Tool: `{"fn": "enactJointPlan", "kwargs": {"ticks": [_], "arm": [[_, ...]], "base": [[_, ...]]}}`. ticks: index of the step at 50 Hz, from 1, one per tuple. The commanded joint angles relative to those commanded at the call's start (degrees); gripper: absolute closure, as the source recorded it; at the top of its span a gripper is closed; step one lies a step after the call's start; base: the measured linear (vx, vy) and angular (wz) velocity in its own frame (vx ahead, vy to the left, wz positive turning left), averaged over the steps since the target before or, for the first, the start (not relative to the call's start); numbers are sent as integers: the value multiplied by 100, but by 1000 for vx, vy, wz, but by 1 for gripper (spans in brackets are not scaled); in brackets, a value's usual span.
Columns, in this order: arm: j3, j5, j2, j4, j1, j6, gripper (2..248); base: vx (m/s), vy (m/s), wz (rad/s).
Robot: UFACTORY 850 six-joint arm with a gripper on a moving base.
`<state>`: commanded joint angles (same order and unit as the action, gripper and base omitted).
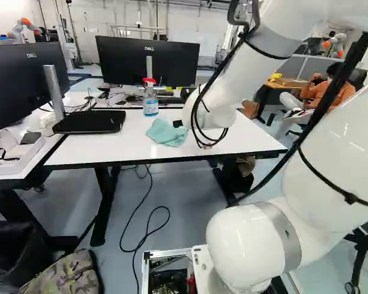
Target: Clean the table with the green towel
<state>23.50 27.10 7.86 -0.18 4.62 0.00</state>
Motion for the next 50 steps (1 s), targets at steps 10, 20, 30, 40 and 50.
{"fn": "enactJointPlan", "kwargs": {"ticks": [10,20,30,40,50], "arm": [[-419,519,184,4,-105,0,3],[-778,963,342,7,-194,0,3],[-1085,1343,478,10,-271,0,3],[-1341,1659,590,13,-335,0,3],[-1544,1911,680,15,-386,0,3]], "base": [[0,0,0],[0,0,0],[0,0,0],[0,0,0],[0,0,0]]}}
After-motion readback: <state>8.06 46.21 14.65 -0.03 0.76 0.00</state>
